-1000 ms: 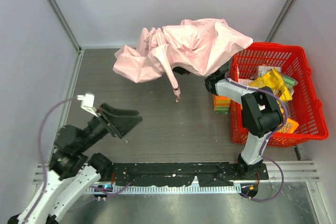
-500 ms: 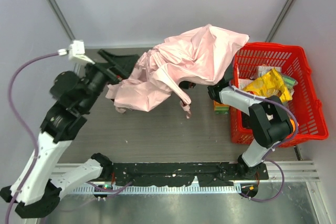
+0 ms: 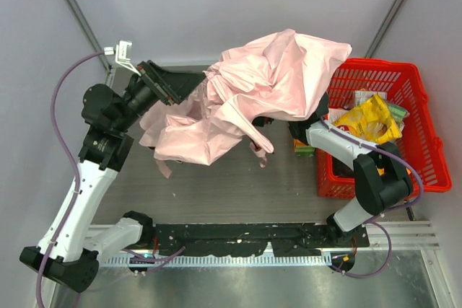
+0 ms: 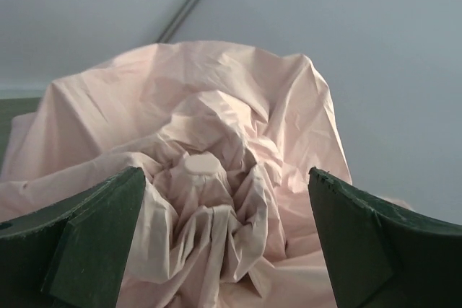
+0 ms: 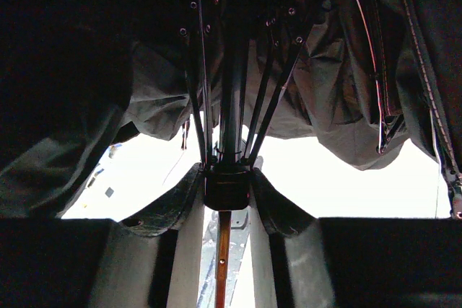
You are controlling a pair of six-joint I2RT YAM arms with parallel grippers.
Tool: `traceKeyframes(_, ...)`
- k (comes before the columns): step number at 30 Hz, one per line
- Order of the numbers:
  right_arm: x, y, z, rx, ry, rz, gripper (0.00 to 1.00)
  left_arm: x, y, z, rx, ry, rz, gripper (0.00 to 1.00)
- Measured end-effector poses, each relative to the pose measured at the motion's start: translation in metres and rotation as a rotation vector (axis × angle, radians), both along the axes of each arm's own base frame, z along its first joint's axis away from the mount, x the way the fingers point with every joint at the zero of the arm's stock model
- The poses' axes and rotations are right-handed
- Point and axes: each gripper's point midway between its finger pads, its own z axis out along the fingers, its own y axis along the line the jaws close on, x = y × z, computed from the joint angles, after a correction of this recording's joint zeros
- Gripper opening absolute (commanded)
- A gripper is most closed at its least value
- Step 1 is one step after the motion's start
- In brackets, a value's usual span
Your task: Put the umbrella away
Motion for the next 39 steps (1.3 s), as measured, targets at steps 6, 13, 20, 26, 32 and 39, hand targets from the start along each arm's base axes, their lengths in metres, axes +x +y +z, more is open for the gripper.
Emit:
traceKeyframes(6,-0.002,-0.001,-0.003,-0.015,0.014,0.016,0.00,-0.015,-0.006,-0.022,-0.010,-0.043,-0.090,1.00)
traceKeyframes(13,-0.002,-0.001,-0.003,-0.017,0.017,0.018,0.01,-0.016,-0.003,-0.025,0.012,-0.065,-0.067,0.99)
traceKeyframes(20,0.002,0.002,-0.002,-0.014,0.019,0.015,0.00,-0.018,0.022,-0.039,0.084,-0.040,0.085,0.99)
traceKeyframes(26,0.004,0.003,-0.003,-0.013,0.025,0.013,0.01,-0.029,0.010,-0.024,0.030,-0.116,-0.005,1.00)
traceKeyframes(32,0.004,0.004,-0.004,-0.019,0.042,0.015,0.00,0.008,-0.018,-0.049,0.016,-0.019,-0.110,1.00)
traceKeyframes(39,0.004,0.005,-0.004,-0.020,0.049,0.017,0.00,-0.008,0.004,-0.048,0.036,0.004,-0.001,1.00)
